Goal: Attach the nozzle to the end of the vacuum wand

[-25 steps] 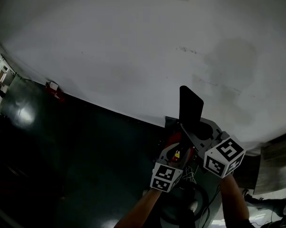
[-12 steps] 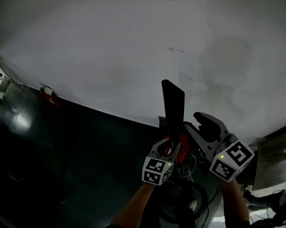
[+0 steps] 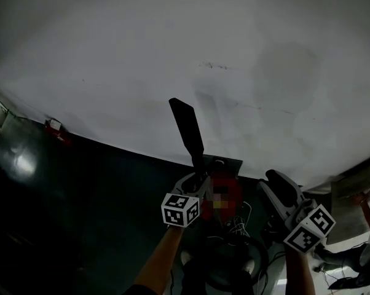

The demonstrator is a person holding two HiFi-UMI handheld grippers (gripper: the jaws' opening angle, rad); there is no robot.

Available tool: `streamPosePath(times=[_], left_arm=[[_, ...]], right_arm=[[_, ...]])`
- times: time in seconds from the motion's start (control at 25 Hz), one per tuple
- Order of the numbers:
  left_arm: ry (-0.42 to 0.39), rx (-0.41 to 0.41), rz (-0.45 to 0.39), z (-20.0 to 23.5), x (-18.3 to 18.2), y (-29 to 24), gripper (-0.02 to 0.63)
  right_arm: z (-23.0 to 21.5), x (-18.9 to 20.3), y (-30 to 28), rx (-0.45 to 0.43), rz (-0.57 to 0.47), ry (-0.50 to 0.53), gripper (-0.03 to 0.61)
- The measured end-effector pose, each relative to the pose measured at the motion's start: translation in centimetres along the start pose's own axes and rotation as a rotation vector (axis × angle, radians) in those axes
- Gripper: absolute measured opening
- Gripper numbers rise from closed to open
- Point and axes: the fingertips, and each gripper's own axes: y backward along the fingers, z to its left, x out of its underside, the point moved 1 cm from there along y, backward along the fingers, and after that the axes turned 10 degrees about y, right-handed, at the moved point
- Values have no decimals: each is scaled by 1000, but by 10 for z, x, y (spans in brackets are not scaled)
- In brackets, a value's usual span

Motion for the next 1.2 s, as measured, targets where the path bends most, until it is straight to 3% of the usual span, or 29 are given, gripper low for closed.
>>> streamPosePath(times=[0.24,0.44,1.0,1.2], left_arm=[[53,-39,-24,36,0,-1,135],[90,-65,-27,62,2,-3,135],[49,-73,-26,59,1,5,150],[32,-68,-63,28,-16,35,150]], right_arm=[[-10,16,14,55,28,-85,169],[-19,19,19,57,0,-57,169],[-17,25,21,55,-7,-80,169],[-5,32,22,28,24,-101,169]])
